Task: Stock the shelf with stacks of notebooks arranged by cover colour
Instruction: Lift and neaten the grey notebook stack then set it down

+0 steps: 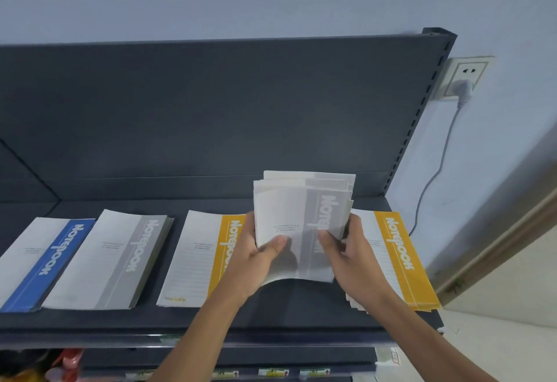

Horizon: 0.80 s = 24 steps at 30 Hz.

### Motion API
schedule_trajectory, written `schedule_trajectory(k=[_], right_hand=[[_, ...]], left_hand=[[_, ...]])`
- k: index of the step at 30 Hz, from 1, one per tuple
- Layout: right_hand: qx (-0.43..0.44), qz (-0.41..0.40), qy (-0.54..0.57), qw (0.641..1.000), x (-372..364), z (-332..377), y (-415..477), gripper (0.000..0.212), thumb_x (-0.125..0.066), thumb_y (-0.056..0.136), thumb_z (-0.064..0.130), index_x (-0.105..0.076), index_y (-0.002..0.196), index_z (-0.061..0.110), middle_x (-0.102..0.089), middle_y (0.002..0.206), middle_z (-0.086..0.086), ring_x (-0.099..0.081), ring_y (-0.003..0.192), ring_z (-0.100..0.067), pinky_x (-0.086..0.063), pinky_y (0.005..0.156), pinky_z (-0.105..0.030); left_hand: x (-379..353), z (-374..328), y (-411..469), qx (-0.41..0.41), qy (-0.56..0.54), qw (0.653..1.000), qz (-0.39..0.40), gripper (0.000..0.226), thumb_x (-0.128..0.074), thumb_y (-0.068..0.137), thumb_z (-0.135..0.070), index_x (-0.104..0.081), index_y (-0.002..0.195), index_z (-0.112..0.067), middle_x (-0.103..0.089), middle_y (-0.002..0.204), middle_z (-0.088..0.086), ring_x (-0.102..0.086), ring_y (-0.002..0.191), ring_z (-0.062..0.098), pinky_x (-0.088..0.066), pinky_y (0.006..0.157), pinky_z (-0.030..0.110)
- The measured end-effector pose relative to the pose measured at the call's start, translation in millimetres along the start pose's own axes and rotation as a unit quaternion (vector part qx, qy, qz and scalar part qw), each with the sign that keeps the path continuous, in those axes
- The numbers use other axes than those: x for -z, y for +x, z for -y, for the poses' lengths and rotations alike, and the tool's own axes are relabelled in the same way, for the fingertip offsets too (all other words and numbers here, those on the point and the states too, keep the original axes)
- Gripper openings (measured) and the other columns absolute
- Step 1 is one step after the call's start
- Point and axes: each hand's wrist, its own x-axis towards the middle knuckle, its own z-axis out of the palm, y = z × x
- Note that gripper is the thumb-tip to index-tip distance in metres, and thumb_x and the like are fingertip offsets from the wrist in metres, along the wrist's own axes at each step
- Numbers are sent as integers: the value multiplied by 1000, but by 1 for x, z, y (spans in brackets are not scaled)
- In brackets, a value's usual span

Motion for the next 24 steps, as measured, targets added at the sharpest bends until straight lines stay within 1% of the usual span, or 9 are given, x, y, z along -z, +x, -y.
schedule_trajectory(k=[3, 6, 10, 12, 14, 16, 18, 22, 24], right_hand=[[12, 23, 24, 999, 0, 0, -9, 27, -61, 98, 42, -43, 116, 51, -63, 114, 30, -63, 108, 4, -54, 81, -15], [12, 30, 41, 999, -2, 0, -16, 32, -64, 98, 35, -43, 117, 48, -62, 111, 37, -61, 107, 9, -50, 78, -7], [18, 35, 56, 998, -8, -2, -27, 47, -67, 95, 34, -41, 133, 46, -62, 120, 29, -60, 113, 6, -49, 83, -7], [21, 30, 52, 998, -11, -4, -34, 51, -70, 93, 37, -40, 133, 49, -63, 123, 25, -60, 115, 6, -48, 85, -7], [15, 31, 50, 998, -13, -9, -39, 50, -71, 93, 37, -42, 131, 52, -65, 123, 22, -61, 115, 2, -50, 87, -9], [12, 34, 45, 998, -14, -13, -43, 50, -71, 93, 35, -43, 131, 50, -66, 123, 21, -62, 117, 0, -51, 89, -12], [11, 30, 42, 999, -13, -14, -45, 52, -71, 94, 31, -41, 131, 50, -63, 124, 24, -59, 117, 2, -51, 89, -12], [1, 34, 20, 999, -12, -15, -47, 53, -66, 97, 23, -37, 128, 54, -60, 124, 25, -56, 114, 9, -48, 86, -7], [-3, 38, -13, 999, -13, -17, -48, 48, -62, 100, 21, -37, 128, 50, -58, 125, 26, -53, 114, 13, -45, 84, -3]], left_hand=[[5, -4, -7, -25, -42, 998, 37, 50, -73, 87, -41, -52, 133, -44, -66, 130, -15, -61, 121, 4, -46, 98, 31], [5, -4, -13, -55, -65, 996, 21, 61, -71, 83, -38, -49, 139, -33, -64, 135, -9, -58, 128, 12, -45, 103, 35], [-5, 0, -22, -79, -44, 996, 6, 55, -67, 83, -35, -51, 135, -40, -65, 129, -13, -59, 122, 7, -52, 91, 22], [-8, 8, -27, -81, -41, 996, 1, 52, -67, 85, -32, -53, 134, -39, -66, 127, -13, -61, 119, 6, -50, 91, 15], [-9, 16, -31, -69, -39, 997, 2, 52, -67, 84, -34, -53, 133, -41, -66, 127, -14, -60, 120, 6, -50, 91, 17], [-8, 23, -34, -63, -35, 997, 10, 50, -66, 85, -31, -54, 132, -44, -65, 128, -14, -58, 122, 6, -50, 92, 18], [-7, 26, -35, -70, -31, 997, 11, 49, -64, 87, -27, -54, 131, -45, -64, 128, -14, -58, 121, 4, -49, 93, 17], [-9, 30, -37, -73, -47, 996, -2, 49, -58, 88, -46, -47, 135, -45, -57, 134, -14, -54, 124, 5, -50, 95, 26], [-9, 32, -39, -86, -13, 996, -10, 41, -47, 92, -48, -42, 133, -49, -51, 135, -13, -51, 125, 5, -48, 95, 21]])
